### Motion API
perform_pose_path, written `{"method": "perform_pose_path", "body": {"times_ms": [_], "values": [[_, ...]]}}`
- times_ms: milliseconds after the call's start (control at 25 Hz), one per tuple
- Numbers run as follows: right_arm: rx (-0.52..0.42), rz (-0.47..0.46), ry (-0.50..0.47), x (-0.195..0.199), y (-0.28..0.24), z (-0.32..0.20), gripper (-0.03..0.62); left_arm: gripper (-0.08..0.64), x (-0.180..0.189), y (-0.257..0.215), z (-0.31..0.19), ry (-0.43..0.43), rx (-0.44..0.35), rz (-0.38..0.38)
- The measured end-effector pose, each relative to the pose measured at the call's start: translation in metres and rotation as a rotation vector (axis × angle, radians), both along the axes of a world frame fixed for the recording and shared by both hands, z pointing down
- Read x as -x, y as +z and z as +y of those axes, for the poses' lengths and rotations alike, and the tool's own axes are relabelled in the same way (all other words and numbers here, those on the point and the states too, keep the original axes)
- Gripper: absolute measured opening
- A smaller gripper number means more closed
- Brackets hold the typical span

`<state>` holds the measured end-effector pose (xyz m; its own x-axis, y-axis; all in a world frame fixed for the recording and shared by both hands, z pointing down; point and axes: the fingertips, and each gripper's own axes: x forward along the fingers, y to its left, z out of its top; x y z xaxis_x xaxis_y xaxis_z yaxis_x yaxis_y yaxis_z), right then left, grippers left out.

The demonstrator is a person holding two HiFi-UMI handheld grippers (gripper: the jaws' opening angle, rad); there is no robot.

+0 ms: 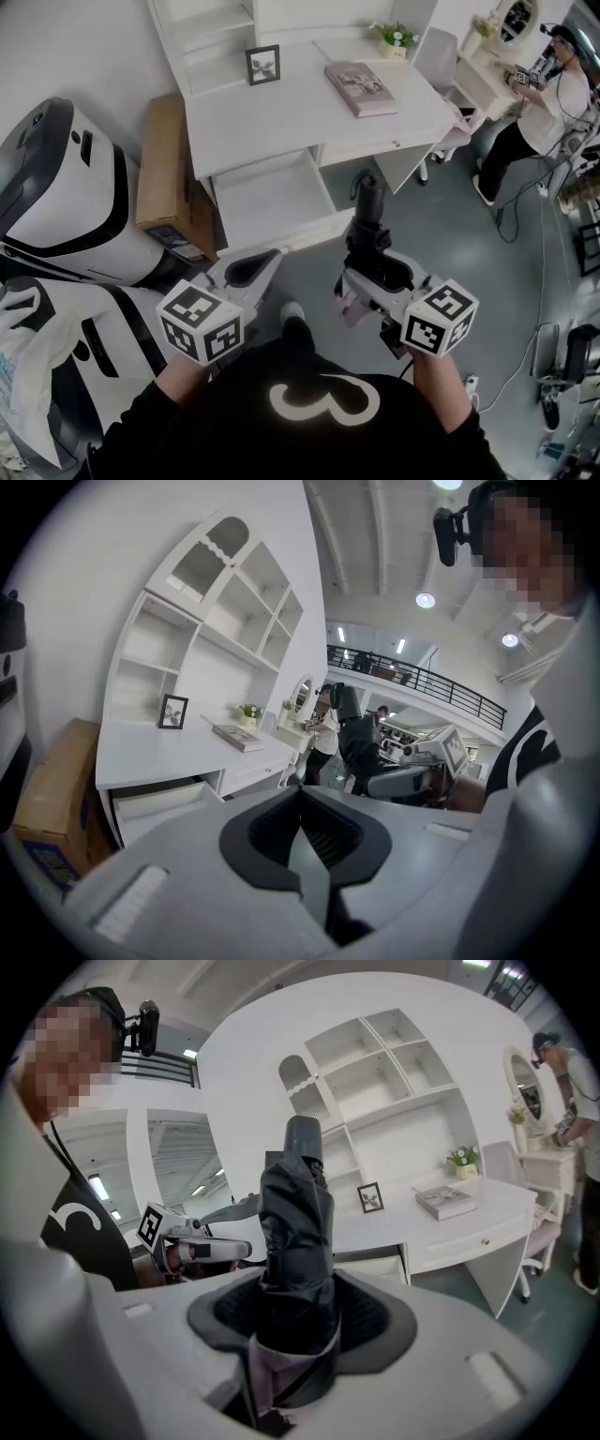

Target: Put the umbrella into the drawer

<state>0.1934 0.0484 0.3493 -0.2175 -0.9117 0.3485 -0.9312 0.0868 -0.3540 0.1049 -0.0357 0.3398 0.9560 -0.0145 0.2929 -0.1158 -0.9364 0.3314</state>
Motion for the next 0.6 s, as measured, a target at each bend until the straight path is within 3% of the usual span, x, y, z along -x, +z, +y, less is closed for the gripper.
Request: {"method": "perform_pose_path", "body": {"times_ms": [320, 600], "values": [[0.042, 0.029, -0.091, -0.05, 0.008, -0.093, 0.212, 0.009, -0.042, 0.02, -0.083, -0.082, 0.044, -0.033], [0.096, 0.104, -0.215, -0.072, 0.025, -0.161, 0.212, 0.009, -0.051, 0.03, -0.139, -0.168, 0.073, -0.037]]}}
